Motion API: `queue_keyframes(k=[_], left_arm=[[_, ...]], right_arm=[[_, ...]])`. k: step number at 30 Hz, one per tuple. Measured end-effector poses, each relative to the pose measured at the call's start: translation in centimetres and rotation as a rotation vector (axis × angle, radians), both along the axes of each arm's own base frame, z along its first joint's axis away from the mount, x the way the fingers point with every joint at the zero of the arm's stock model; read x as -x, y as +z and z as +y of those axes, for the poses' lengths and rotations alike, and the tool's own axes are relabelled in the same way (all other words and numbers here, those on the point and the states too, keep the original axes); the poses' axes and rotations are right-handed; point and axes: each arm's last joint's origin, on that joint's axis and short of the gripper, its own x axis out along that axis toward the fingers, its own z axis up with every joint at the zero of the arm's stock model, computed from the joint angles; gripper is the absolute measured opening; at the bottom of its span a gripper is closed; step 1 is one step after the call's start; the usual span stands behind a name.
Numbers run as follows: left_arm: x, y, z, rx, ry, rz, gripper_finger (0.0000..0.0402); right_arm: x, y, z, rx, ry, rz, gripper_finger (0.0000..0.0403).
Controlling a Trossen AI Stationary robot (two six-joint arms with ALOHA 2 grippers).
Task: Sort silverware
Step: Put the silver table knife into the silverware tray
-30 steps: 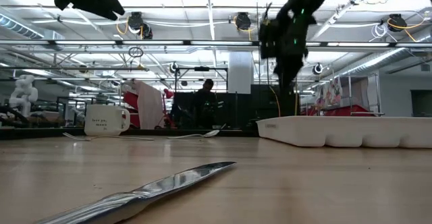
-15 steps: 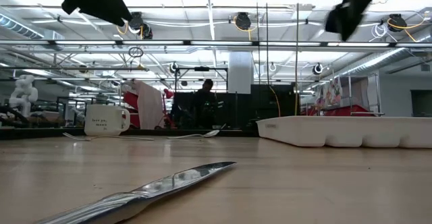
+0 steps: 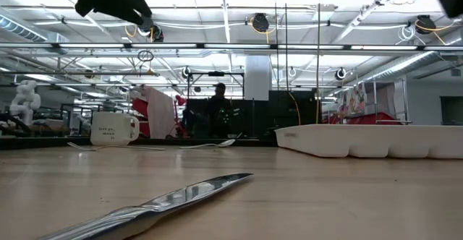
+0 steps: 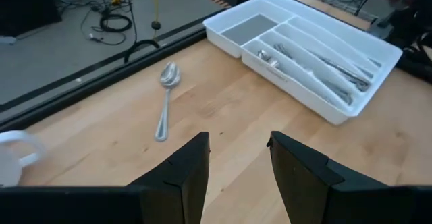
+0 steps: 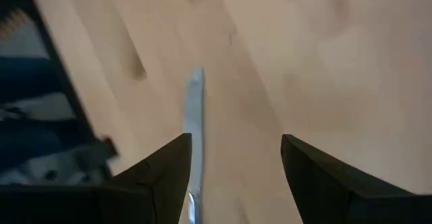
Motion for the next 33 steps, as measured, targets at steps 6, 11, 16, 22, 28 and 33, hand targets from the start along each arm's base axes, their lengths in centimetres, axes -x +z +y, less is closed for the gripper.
queue_keyframes(k=[6,11,16,22,28,33], left_arm=[[-0.1,0.1,-0.1,0.019,-0.007,-0.016,0.0162],[-0.3,0.2,-0.1,0.031,-0.011,-0.036,0.0162],[-0.4,0.4,-0.2,0.041,-0.011,-0.063,0.0162],[-0.4,0.4,-0.2,0.041,-0.01,-0.062,0.0162],[-0.4,0.4,-0.2,0.041,-0.009,-0.062,0.0162],[-0.4,0.4,-0.2,0.041,-0.01,-0.062,0.0162]], right_arm=[[1.1,-3.5,3.6,0.024,0.013,0.121,0.0219],[2.0,-5.3,5.9,-0.035,0.035,0.18,0.0219],[2.6,-5.1,7.1,-0.097,0.047,0.157,0.0219],[3.8,-6.1,7.7,-0.04,0.043,0.169,0.0219],[4.2,-7.7,8.6,0.014,0.074,0.179,0.0219],[4.4,-8.0,8.2,0.057,0.06,0.222,0.018]])
